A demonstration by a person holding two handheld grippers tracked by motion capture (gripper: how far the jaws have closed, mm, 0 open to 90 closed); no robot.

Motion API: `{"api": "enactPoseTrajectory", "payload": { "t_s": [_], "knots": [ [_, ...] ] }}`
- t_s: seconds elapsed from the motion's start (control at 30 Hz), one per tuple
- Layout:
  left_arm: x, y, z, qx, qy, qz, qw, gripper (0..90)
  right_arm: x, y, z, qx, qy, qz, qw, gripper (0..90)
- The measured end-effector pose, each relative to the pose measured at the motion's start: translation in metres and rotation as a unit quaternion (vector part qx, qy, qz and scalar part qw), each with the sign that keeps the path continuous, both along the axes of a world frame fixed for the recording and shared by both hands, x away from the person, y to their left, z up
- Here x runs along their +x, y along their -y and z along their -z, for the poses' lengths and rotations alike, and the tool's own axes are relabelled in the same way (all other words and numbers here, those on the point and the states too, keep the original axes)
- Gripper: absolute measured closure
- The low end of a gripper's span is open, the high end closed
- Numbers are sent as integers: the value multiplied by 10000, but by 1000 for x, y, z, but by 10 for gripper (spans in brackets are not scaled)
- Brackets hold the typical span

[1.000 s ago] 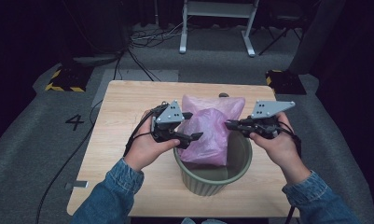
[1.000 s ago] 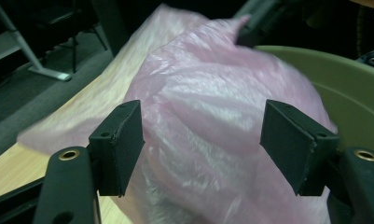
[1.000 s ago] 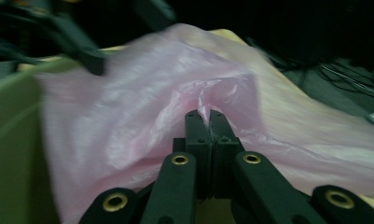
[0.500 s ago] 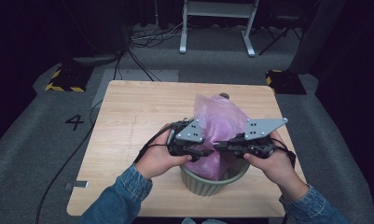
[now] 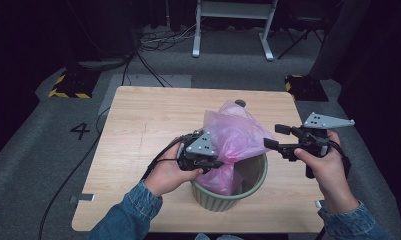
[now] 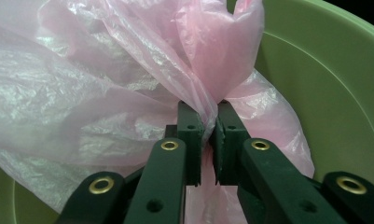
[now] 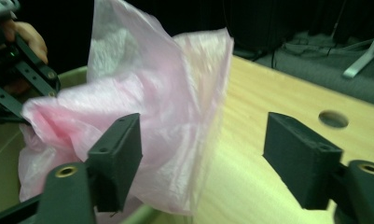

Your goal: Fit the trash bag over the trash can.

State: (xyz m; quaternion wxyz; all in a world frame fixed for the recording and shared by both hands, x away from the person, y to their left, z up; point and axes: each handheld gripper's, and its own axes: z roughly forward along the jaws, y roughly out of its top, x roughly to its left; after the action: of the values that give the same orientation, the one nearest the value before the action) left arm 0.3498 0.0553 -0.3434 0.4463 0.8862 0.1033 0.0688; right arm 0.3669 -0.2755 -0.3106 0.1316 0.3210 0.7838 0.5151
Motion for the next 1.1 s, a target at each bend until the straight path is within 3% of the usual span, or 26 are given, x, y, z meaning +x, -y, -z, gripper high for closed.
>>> {"api": "enactPoseTrajectory", "payload": {
  "t_s": [0.03,0.07,0.13,0.23,0.27,0.37,0.47,0.57,0.7,0.73,0.77,0.8,0.9,0.97,1.03,1.1],
  "knots": [
    [0,0,0,3,-26,-21,10000,785,1,1,2,-16,-73,-78,9999,453],
    [0,1,0,-10,-68,-75,9999,721,0,1,3,-32,-139,-319,9994,698],
    [-1,1,-1,-70,28,-90,9999,488,-2,-1,2,28,-228,-656,9976,866],
    [-4,-4,-12,-553,-66,13,9984,270,-7,-8,-5,-108,-52,-803,9967,899],
    [-6,-7,-18,-617,89,-62,9980,261,-10,-11,-8,-159,3,-838,9964,899],
    [-11,-17,-34,-615,559,-278,9962,271,-16,-20,-15,-397,156,-918,9949,899],
    [-10,-26,-41,-739,587,-355,9949,285,-22,-25,-19,-549,213,-948,9938,900],
    [-12,-32,-43,-711,726,-527,9934,300,-26,-24,-21,-640,211,-838,9942,900],
    [-22,-14,-42,-537,890,-291,9942,329,-28,-31,-22,-611,184,-887,9940,894],
    [-24,-8,-42,-447,964,-254,9940,370,-29,-36,-22,-636,208,-990,9928,890],
    [-25,-3,-42,-263,990,-204,9945,470,-30,-41,-22,-668,258,-1102,9913,889],
    [-24,2,-41,-99,956,-166,9952,562,-31,-46,-22,-715,300,-1181,9900,889],
    [-16,6,-35,41,728,-76,9973,732,-32,-54,-21,-656,370,-1406,9872,891],
    [-11,8,-30,215,684,-92,9974,761,-32,-56,-23,-474,397,-1551,9860,890],
    [-9,11,-26,335,632,-119,9974,769,-34,-60,-25,-286,478,-1853,9811,883],
    [-7,13,-22,388,559,-113,9976,770,-36,-67,-25,-305,526,-1980,9783,883]
  ]
}}
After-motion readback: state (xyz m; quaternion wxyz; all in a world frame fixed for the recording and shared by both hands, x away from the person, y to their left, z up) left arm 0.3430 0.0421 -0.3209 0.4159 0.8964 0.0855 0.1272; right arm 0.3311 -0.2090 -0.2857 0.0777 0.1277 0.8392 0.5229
